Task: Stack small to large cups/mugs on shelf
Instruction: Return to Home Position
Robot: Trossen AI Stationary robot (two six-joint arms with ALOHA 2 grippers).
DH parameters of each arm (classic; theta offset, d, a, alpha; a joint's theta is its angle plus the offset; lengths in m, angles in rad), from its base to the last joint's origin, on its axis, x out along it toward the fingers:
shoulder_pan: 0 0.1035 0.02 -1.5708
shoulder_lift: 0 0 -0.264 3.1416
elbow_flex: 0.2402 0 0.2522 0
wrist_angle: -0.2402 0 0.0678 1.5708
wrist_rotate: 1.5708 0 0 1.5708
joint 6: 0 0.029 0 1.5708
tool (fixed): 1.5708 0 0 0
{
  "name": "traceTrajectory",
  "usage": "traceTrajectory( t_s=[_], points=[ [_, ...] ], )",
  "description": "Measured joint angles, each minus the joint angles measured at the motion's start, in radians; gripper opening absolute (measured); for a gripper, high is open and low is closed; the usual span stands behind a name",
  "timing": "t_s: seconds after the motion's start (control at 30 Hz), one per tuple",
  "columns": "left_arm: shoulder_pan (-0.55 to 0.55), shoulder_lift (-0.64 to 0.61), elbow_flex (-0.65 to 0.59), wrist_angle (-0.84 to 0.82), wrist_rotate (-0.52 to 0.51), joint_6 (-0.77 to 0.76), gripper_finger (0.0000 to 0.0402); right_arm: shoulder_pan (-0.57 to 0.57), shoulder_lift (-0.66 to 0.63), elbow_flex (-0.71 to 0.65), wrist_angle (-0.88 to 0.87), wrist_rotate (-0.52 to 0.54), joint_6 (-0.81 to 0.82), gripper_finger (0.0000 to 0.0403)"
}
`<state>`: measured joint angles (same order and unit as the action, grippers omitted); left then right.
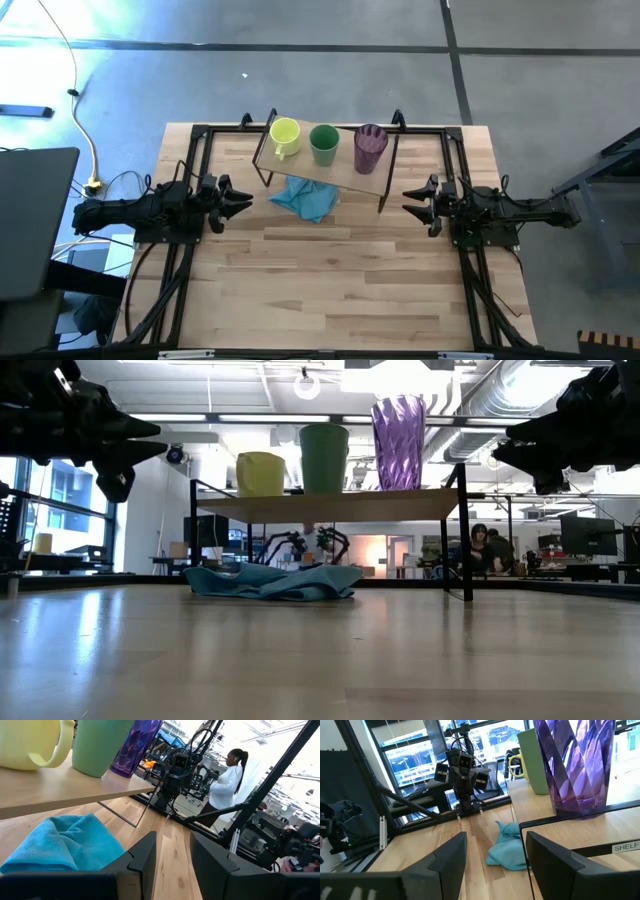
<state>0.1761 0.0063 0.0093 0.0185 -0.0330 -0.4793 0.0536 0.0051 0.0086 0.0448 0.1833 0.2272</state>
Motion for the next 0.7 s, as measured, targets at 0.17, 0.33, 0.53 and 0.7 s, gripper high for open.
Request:
traceTrajectory(
  t_s=[0.17, 0.33, 0.53, 0.7],
  points=[
    [0.0, 0.0, 0.0, 0.0, 0.0, 0.068, 0.0106, 0.0, 0.0, 0.0, 0.0, 0.0, 0.0, 0.0197],
    [0.0, 0.0, 0.0, -0.006, 0.043, 0.251, 0.0106, 0.0, 0.0, 0.0, 0.0, 0.0, 0.0, 0.0197],
    [0.0, 0.001, 0.0, -0.007, 0.042, 0.542, 0.0106, 0.0, 0.0, 0.0, 0.0, 0.0, 0.0, 0.0197],
    [0.0, 0.001, 0.0, -0.007, 0.041, 0.603, 0.0106, 0.0, 0.0, 0.0, 0.0, 0.0, 0.0, 0.0197]
  ],
)
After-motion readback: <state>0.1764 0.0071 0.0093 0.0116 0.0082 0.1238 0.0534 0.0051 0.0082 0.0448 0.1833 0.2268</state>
